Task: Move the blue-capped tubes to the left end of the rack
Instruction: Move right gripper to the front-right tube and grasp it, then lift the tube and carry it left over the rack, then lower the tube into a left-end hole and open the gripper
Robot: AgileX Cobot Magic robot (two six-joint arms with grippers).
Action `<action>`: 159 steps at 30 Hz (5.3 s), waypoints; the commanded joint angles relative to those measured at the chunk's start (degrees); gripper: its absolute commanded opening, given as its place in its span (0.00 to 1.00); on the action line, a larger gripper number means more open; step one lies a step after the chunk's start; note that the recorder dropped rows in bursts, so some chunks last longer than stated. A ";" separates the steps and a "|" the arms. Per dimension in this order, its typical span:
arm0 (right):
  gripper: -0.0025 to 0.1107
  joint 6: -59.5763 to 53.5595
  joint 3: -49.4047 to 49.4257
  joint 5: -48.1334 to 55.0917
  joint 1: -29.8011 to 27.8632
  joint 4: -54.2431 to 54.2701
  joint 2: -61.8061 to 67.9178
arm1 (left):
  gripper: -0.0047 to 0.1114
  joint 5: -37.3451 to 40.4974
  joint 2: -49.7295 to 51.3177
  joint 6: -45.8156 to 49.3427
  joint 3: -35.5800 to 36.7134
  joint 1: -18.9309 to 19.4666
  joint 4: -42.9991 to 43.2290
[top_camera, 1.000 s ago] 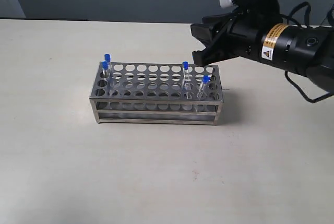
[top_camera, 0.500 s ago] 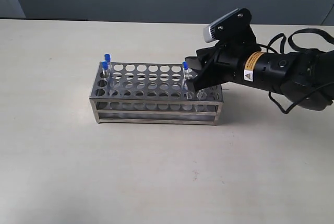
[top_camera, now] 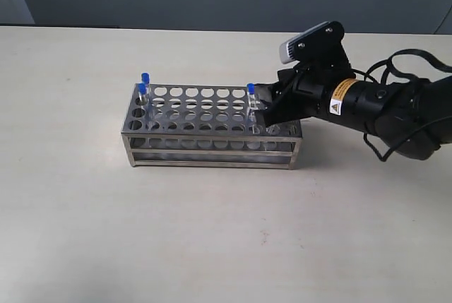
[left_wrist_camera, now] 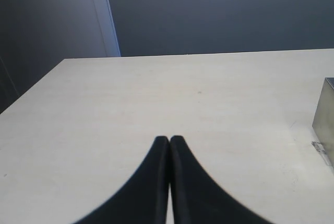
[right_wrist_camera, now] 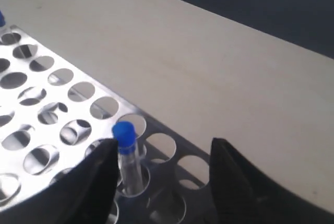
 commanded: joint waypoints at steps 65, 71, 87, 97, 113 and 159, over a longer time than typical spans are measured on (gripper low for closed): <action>0.01 3.90 -20.37 3.34 16.30 -14.93 -0.28 | 0.04 -0.67 -0.21 -0.21 0.29 -0.44 0.32; 0.01 5.61 -27.53 4.67 17.94 -18.16 8.15 | 0.04 -0.67 -0.21 -0.21 0.29 -0.44 0.32; 0.01 17.14 -31.66 4.18 18.07 -30.22 12.09 | 0.04 -0.67 -0.21 -0.21 0.29 -0.44 0.32; 0.01 17.37 -31.66 3.80 18.16 -32.21 12.09 | 0.04 -0.67 -0.21 -0.21 0.29 -0.44 0.32; 0.01 25.68 -36.67 8.10 18.16 -39.58 16.47 | 0.04 -0.67 -0.21 -0.21 0.29 -0.44 0.32; 0.01 58.94 -39.02 9.14 18.16 -74.90 10.60 | 0.04 -0.67 -0.21 -0.21 0.29 -0.44 0.32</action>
